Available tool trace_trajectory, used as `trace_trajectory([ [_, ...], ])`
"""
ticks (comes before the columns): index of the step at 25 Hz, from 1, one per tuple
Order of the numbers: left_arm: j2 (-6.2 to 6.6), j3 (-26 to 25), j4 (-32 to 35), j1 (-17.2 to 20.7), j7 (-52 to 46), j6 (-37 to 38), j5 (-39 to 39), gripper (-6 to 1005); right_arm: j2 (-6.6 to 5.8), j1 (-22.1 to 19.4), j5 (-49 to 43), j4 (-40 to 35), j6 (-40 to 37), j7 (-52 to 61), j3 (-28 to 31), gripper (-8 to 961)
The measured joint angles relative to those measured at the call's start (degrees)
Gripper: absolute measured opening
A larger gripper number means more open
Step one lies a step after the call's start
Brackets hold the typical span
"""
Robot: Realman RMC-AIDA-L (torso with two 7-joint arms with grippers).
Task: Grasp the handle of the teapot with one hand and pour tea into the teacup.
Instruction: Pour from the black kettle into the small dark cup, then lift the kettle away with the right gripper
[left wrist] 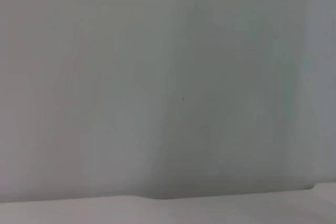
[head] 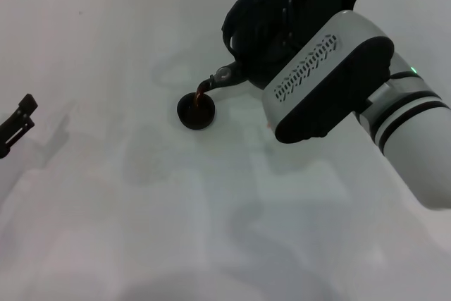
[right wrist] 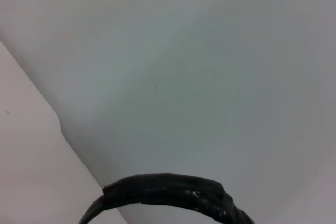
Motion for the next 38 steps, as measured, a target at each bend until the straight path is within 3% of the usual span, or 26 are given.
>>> trace_trajectory([
  [38, 0.00, 0.0, 0.0, -1.1, 0.0, 1.6, 0.0, 861, 0.21, 0.7, -2.1, -2.0, -1.6, 0.4, -1.3, 101],
])
